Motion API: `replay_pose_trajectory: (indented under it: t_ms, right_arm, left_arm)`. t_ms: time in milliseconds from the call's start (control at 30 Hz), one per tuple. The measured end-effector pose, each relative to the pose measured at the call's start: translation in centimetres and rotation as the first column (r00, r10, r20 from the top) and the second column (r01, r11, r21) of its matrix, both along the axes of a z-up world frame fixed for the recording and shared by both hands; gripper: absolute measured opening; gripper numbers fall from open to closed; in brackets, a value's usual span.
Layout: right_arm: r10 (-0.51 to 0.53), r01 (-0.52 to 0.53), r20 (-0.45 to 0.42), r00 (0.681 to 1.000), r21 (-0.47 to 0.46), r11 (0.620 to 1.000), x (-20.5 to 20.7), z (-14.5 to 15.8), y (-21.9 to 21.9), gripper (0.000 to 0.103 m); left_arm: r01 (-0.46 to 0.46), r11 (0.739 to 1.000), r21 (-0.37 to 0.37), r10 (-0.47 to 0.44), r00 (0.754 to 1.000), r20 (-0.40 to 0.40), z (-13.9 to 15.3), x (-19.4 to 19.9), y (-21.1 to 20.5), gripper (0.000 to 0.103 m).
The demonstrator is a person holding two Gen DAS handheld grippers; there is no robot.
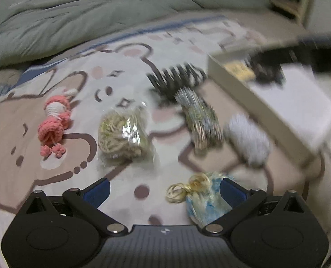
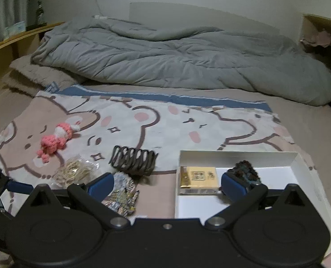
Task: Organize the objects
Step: 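Grasp the white lace scrunchie with the right tool while the left tool grasps the blue floral pouch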
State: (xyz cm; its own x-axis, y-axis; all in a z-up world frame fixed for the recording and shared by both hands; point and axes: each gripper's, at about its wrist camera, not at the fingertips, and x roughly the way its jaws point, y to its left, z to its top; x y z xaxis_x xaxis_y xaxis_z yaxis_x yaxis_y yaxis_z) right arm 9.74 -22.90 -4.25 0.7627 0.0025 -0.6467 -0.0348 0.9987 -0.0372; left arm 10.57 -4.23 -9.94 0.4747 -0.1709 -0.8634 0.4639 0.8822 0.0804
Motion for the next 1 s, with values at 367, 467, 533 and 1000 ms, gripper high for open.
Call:
replay_pose_trajectory:
  t_ms: [367,467,533,1000]
  right_arm:
    - [0.112,-0.092,-0.162,0.980,0.130,0.987,1.1,-1.6,0.8,0.094]
    - [0.122,-0.086,-0.235,0.964,0.155,0.984,1.6,-2.4,0.8,0.077]
    - [0.130,-0.077,-0.288,0.949,0.187,0.979,2.1,-3.3,0.8,0.067]
    - [0.158,-0.137,-0.476,0.865,0.079,0.987,4.1,-7.9,2.6,0.058]
  left_arm:
    - [0.158,0.978,-0.134,-0.163,0.986,-0.026,0.4,-2.1,0.3,0.103]
    - [0.186,0.976,-0.115,-0.194,0.979,-0.067,-0.2,-2.9,-0.8,0.103]
    - [0.192,0.974,-0.116,-0.204,0.974,-0.099,-0.8,-3.2,-1.3,0.103]
    - [0.081,0.992,-0.094,-0.097,0.980,-0.175,-4.5,-2.0,-3.3,0.102]
